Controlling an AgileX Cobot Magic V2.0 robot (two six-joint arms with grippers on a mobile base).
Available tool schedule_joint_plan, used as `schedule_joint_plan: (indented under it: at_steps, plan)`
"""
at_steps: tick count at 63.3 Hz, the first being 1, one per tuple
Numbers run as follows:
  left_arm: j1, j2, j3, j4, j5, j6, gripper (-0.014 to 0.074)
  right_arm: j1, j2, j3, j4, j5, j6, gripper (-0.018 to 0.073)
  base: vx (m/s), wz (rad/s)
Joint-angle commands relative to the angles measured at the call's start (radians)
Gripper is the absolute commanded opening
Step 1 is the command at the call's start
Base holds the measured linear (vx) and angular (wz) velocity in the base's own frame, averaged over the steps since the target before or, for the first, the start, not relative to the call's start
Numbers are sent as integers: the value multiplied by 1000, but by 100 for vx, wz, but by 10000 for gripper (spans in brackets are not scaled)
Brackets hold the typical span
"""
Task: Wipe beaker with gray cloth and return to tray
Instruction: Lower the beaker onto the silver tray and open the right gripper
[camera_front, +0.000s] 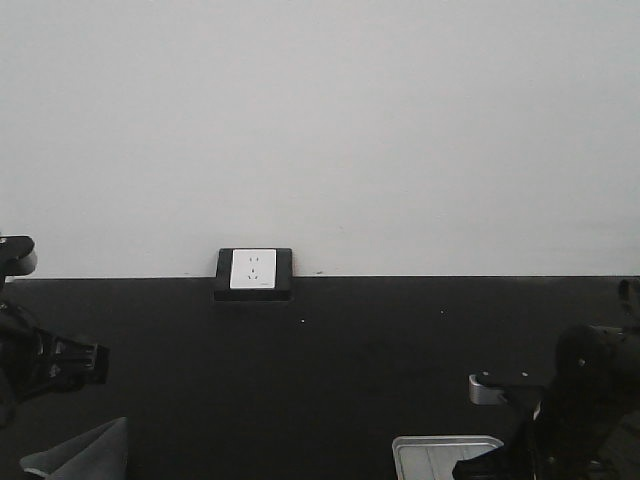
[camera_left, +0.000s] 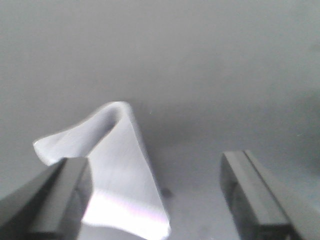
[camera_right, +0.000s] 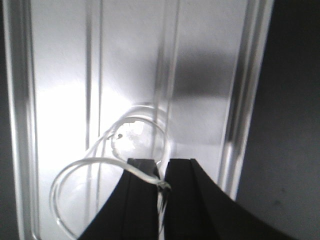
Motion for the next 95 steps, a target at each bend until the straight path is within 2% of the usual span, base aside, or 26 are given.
schedule_joint_plan:
  at_steps: [1, 8, 14, 35, 49, 78, 95]
  plan:
    - [-2, -33, -32, -1, -9, -1, 562, 16, -18, -78, -7, -6, 25, -8, 0, 0]
    - [-2, -32, -32, 0, 30, 2, 551, 35, 18, -138, -56, 53, 37, -8, 0, 0]
    - [-2, -32, -32, 1, 41, 17, 551, 34, 44, -162, -61, 97, 38, -8, 0, 0]
    - [-2, -32, -32, 1, 54, 26, 551, 34, 55, -161, -71, 112, 38, 15, 0, 0]
    - [-2, -32, -32, 1, 54, 26, 551, 34, 55, -161, -69, 114, 38, 95, 0, 0]
    - [-2, -32, -32, 1, 54, 51, 551, 34, 55, -204, -69, 149, 39, 344, 0, 0]
    - [-2, -32, -32, 1, 55, 51, 551, 34, 55, -371, -69, 286, 38, 362, 0, 0]
